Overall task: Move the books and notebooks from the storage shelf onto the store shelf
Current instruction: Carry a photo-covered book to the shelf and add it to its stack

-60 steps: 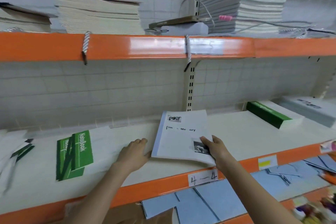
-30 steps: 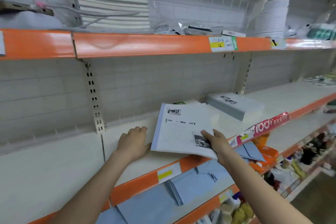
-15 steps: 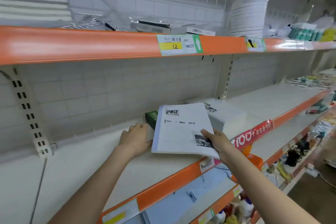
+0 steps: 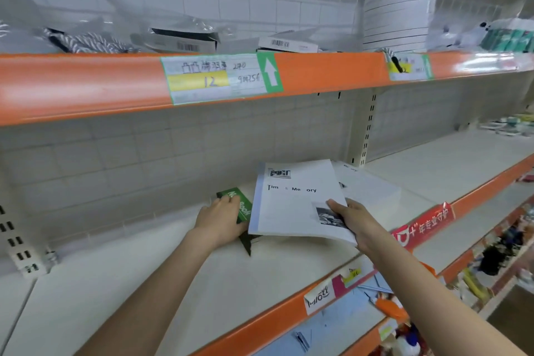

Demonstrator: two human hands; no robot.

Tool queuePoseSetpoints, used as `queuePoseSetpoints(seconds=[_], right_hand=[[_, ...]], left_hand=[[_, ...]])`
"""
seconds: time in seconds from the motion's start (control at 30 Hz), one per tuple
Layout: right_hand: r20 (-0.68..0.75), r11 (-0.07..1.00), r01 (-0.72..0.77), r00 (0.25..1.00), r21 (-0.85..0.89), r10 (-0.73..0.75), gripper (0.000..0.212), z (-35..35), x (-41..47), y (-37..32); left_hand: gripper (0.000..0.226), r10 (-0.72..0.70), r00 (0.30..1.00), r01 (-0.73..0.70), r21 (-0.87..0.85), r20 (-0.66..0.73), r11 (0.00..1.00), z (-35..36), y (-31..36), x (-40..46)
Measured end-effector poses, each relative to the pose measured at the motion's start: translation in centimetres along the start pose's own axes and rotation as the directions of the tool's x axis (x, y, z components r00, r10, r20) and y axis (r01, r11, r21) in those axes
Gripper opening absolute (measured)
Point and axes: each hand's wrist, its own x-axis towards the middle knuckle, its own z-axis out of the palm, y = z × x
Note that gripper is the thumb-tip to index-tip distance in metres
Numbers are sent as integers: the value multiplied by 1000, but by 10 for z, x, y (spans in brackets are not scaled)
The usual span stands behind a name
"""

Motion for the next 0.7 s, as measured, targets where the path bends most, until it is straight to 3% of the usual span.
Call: queuePoseSetpoints(seconds=[0.27,0.7], right_hand=[[87,1000,-16,996,6,16,14,-39,54,-13],[255,984,34,967,-173,11,24,-132,156,-54]], left_hand=[[58,-62,998,62,28,-10,998,4,37,38],[57,-234,970,235,4,-67,972,27,142,98]])
